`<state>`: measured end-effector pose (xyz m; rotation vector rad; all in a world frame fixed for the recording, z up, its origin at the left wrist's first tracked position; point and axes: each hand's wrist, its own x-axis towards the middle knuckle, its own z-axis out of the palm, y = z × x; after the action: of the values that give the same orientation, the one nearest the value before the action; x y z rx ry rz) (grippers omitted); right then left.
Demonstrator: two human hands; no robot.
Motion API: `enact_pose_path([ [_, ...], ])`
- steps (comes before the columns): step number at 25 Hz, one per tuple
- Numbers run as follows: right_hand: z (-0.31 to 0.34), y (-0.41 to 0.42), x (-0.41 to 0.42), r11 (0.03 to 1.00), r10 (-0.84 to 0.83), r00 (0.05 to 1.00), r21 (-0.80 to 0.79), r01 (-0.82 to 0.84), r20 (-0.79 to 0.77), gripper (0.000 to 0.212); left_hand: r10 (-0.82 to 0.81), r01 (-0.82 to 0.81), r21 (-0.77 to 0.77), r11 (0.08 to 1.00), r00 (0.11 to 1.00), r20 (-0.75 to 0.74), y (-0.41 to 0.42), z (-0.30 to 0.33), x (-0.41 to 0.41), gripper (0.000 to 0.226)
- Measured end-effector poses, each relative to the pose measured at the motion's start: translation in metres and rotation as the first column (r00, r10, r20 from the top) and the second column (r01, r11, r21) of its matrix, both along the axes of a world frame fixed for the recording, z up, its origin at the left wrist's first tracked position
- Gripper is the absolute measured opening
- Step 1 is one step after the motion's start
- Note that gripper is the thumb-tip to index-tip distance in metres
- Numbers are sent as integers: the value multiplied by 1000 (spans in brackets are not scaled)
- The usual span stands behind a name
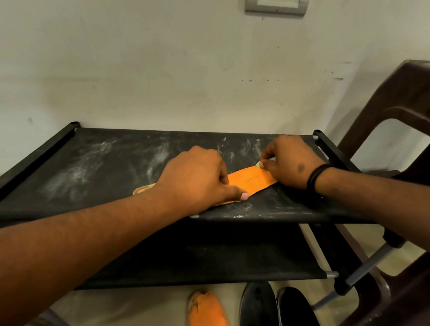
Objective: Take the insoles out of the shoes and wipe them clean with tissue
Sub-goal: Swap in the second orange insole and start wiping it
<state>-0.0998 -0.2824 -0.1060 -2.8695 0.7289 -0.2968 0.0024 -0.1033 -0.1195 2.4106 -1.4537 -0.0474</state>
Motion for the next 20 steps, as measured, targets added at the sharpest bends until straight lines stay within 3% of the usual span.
enact_pose_path([
  [5, -4, 37, -5, 955, 278, 960, 112, -274, -19, 18, -18, 19, -19, 1000, 1000, 16, 1, -2, 2, 47],
  [9, -5, 13, 3, 993, 103, 994, -49, -105, -38, 17, -57, 58, 20, 998, 997, -42, 2, -2, 5, 53],
  [14, -3, 26, 6, 966, 246, 968, 90, -241, -45, 18, -75, 76, 8, 997, 995, -61, 7, -2, 4, 73],
  [17, -1, 8, 8, 990, 139, 990, 18, -139, -38, 17, -75, 76, 4, 997, 993, -91, 8, 0, 3, 74],
  [20, -7, 21, 1, 967, 247, 965, -50, -252, -88, 19, -65, 67, 16, 998, 996, -61, 9, -1, 2, 74],
])
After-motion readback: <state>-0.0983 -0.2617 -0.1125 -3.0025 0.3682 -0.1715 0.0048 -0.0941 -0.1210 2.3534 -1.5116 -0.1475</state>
